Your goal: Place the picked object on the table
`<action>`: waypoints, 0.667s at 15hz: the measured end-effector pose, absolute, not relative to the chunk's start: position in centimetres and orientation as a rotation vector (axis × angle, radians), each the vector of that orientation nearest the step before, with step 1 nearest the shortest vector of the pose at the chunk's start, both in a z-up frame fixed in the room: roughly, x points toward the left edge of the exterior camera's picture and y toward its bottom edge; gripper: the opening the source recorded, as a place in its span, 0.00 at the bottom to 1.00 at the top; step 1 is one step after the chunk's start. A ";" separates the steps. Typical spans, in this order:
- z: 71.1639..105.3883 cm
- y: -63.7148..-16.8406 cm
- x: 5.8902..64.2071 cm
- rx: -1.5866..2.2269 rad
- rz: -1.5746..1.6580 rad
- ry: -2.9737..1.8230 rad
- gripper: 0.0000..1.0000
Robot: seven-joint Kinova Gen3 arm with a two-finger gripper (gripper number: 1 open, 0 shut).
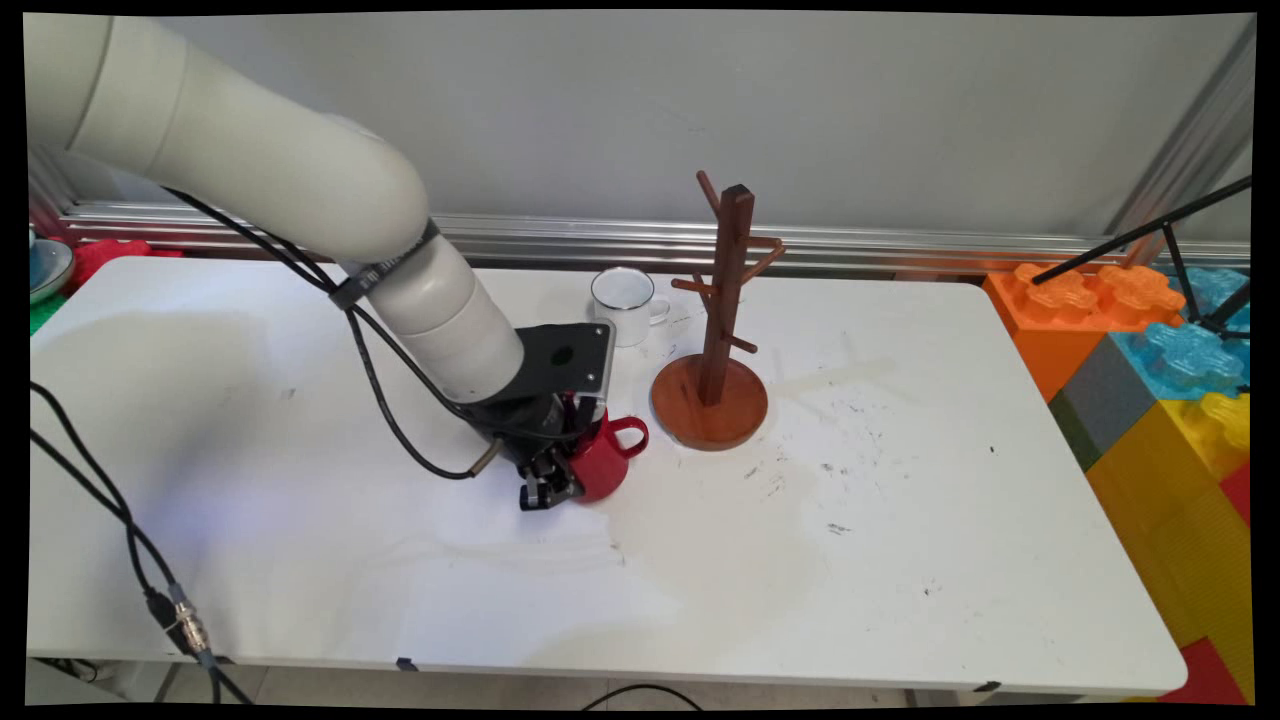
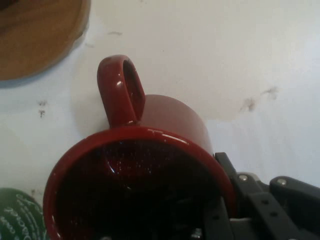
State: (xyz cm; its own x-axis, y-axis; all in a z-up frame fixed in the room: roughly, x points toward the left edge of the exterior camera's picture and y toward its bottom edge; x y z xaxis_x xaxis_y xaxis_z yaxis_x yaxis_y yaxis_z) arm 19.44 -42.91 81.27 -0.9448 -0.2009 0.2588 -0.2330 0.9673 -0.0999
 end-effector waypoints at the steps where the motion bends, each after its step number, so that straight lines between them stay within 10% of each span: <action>1: 81.1 -43.0 19.4 0.323 0.189 -2.868 0.00; 6: 80.4 -43.2 19.0 0.331 0.191 -2.863 0.00; 7: 80.3 -43.3 18.9 0.332 0.191 -2.861 1.00; 10: 80.0 -43.5 18.5 0.332 0.190 -2.843 1.00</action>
